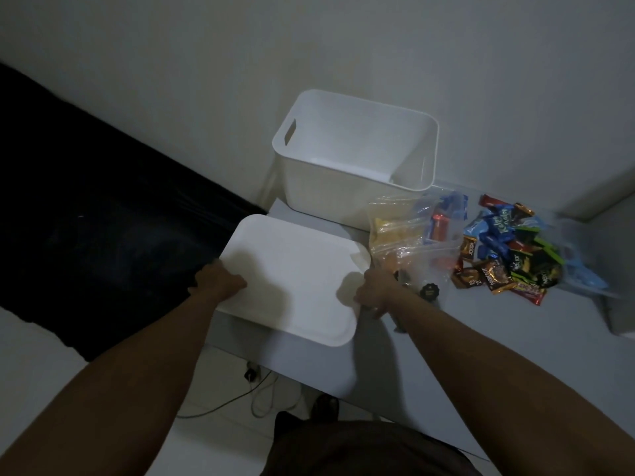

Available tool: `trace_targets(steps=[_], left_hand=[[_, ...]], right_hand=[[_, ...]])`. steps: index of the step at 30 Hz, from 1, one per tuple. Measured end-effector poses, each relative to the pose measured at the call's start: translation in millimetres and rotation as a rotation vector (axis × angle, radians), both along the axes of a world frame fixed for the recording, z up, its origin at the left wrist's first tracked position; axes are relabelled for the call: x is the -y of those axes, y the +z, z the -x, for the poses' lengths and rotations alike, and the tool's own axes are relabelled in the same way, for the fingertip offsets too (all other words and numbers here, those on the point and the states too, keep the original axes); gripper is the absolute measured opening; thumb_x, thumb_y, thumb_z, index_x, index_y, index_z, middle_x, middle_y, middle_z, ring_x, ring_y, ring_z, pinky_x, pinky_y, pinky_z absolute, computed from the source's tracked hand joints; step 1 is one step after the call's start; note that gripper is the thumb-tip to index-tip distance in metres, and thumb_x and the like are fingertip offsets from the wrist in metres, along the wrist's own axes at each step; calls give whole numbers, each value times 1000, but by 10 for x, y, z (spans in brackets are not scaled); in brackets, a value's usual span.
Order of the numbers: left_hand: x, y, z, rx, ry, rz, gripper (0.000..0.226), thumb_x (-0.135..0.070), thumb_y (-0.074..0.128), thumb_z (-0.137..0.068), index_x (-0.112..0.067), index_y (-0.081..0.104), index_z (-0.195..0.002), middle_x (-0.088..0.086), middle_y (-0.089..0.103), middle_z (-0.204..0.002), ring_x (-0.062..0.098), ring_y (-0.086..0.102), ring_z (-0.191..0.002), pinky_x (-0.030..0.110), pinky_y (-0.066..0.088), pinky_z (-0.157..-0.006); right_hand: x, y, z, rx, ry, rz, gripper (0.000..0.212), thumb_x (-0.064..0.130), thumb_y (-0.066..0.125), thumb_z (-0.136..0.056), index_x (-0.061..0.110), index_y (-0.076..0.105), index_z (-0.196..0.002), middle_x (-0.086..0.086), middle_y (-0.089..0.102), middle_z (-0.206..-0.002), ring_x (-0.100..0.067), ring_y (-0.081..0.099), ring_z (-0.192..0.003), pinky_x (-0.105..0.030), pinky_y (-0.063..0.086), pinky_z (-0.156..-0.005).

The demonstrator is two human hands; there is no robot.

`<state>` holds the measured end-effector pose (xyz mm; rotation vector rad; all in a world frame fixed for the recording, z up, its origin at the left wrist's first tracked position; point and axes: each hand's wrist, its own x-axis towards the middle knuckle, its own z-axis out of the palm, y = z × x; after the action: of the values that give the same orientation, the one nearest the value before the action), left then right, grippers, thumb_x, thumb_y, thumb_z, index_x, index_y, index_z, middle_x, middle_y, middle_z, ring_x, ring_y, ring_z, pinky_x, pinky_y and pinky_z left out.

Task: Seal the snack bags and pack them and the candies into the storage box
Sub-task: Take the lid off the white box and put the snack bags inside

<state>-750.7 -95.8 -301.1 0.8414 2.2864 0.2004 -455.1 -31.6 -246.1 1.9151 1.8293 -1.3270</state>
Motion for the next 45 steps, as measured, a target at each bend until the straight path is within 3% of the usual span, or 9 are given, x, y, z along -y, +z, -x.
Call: trace_targets(steps=[3,6,10,14,20,32,39,43,45], left_hand=[[-108,97,-200,-214,-136,79,75,-34,59,-84,-14,25,-147,13,15,-156,36,8,-145,59,11,-114],[-278,226,-411,-246,-256,2,60,-30,57,-84,-15,40,-139,12,32,-149,35,18,-142,56,13,-114],[-580,480,-705,-24,-334,-225,53,-24,65,-81,-11,54,-131,9,52,-137,28,45,-129,34,34,-108],[-885,953,-1049,82,-545,-188,16,-19,64,-69,-6,64,-79,10,62,-82,27,59,-86,27,42,-68],[-1191,1552,-1603,207,-716,-142,18,-11,67,-79,-3,73,-93,9,74,-91,21,71,-84,31,55,-69],[-1568,1888,-2728,279,-821,-267,16,-5,65,-83,1,70,-97,16,69,-92,25,69,-76,32,60,-69],[-1750,1763,-3280,225,-877,-259,17,-4,66,-82,-3,73,-98,14,70,-96,26,70,-80,36,61,-72],[-1757,1638,-3361,114,-870,-270,12,-3,59,-86,-8,69,-82,15,68,-91,25,67,-73,30,57,-59],[-1719,1561,-3300,49,-854,-268,12,-4,56,-89,-5,68,-88,14,67,-93,25,67,-77,32,57,-63]], right_hand=[[-104,158,33,-5,18,-3,31,14,66,-88,-3,55,-112,-20,65,-97,-32,71,-79,-41,61,-60],[-207,369,67,-37,58,19,20,15,68,-87,3,57,-98,-15,64,-87,-27,68,-66,-31,56,-44],[-324,687,22,-84,89,47,27,17,69,-88,-2,60,-104,-16,64,-96,-33,71,-77,-39,60,-55],[-492,1014,-167,-105,115,20,27,16,67,-89,1,63,-111,-14,68,-103,-29,70,-85,-37,60,-62],[-760,1348,-581,-115,82,0,28,13,64,-90,1,63,-115,-15,68,-109,-29,69,-93,-41,60,-74],[-1083,1456,-1719,-75,-116,-115,21,8,66,-88,-3,68,-106,-14,71,-87,-25,70,-74,-38,60,-65],[-1163,1280,-2270,-38,-122,-105,25,13,67,-88,-1,67,-109,-14,70,-95,-24,69,-81,-38,61,-69],[-1173,1159,-2327,-50,-64,-75,26,6,65,-88,1,64,-114,-9,68,-87,-17,68,-72,-28,57,-53],[-1169,1093,-2290,-76,-20,-87,27,5,66,-87,4,65,-114,-7,67,-85,-17,67,-72,-26,55,-53]])
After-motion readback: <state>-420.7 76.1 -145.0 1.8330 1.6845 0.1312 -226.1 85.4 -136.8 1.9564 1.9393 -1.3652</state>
